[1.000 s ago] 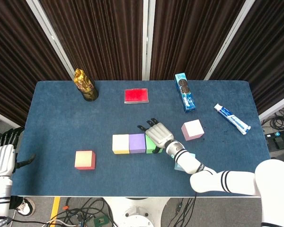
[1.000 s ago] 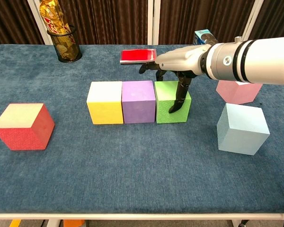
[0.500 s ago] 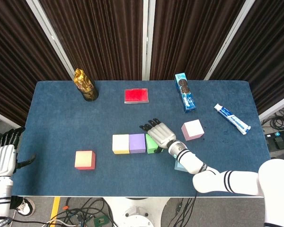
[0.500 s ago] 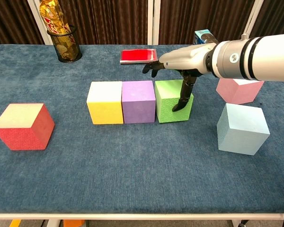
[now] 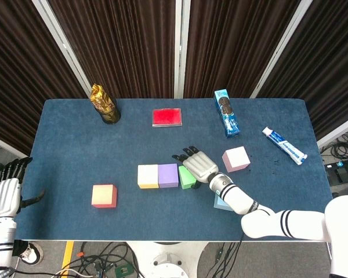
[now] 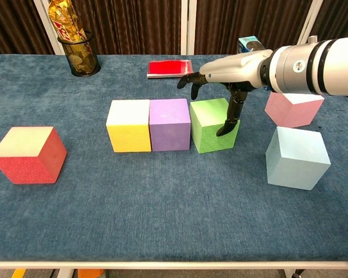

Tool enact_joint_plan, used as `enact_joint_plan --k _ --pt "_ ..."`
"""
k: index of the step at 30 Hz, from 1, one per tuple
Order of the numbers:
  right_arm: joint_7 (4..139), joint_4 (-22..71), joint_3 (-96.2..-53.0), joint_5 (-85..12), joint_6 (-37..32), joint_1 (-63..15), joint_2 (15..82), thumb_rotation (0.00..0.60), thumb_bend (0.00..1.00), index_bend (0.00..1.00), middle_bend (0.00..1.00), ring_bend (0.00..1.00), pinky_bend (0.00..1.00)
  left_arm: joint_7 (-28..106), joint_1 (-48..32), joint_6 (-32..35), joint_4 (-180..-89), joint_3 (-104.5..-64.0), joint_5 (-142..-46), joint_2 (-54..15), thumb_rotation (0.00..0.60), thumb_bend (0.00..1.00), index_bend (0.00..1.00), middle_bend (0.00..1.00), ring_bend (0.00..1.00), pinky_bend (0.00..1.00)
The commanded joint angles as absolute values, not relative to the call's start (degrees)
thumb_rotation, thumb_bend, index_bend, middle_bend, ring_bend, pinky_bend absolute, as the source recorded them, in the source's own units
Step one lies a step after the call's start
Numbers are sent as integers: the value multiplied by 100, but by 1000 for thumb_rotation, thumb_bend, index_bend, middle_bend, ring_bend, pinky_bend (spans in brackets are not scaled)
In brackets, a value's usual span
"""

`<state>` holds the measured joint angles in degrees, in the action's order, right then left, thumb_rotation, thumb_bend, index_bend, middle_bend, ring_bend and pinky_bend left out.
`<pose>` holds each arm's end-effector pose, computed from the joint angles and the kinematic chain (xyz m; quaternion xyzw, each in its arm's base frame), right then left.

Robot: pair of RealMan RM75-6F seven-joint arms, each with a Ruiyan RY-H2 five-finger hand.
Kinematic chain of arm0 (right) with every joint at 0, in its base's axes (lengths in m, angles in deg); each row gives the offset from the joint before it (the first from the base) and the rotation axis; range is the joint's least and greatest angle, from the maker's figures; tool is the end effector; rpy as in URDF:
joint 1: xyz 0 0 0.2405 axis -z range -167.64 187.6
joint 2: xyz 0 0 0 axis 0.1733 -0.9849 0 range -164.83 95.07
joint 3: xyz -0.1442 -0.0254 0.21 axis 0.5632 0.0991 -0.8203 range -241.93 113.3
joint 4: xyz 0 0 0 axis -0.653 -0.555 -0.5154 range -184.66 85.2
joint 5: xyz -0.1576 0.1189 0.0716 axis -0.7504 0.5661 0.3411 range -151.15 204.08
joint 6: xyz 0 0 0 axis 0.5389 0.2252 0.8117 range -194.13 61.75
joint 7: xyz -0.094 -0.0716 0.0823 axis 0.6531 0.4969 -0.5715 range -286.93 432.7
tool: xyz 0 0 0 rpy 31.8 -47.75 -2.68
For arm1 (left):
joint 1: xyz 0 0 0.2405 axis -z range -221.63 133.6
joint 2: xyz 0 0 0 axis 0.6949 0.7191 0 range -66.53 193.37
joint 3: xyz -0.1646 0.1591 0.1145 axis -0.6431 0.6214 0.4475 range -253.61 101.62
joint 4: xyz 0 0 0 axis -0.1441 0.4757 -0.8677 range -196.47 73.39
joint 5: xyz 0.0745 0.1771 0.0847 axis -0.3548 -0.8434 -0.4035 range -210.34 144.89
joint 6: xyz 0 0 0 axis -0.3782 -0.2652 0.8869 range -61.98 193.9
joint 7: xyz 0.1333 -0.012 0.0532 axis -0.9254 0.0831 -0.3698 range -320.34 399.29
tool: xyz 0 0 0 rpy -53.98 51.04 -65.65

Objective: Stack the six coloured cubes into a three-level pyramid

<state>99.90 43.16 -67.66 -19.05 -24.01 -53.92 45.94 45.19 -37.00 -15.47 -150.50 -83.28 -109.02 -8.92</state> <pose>-0.0771 -0.3565 -0.0215 0.8485 -0.3288 0.2605 0.3225 -0.3212 0.2074 0.1282 -0.5050 -0.4685 -0.4303 0.5834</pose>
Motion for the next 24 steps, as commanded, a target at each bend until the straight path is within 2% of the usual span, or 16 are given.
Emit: enact_joint_plan --k 1,10,16,24 --pt "9971 4340 -6761 -1987 -2343 -5359 4563 600 54 0 214 0 0 4517 -3698 -1543 -15044 -8331 -10898 -896 600 220 110 85 0 41" --pt "10075 4222 -6738 -1977 -2165 -5325 4686 600 112 0 386 0 0 4505 -3691 -1543 -15021 -8349 -10891 -921 600 220 110 85 0 41" --pt "9992 4214 -6832 -2105 -2022 -5255 4688 600 145 0 466 0 0 4502 -3686 -1538 -15021 -8356 -10896 -917 600 221 111 85 0 41" --pt "9934 4153 -6893 -2153 -2062 -5223 4707 600 151 0 486 0 0 4480 -3681 -1523 -15031 -8361 -10882 -915 600 221 111 85 0 41"
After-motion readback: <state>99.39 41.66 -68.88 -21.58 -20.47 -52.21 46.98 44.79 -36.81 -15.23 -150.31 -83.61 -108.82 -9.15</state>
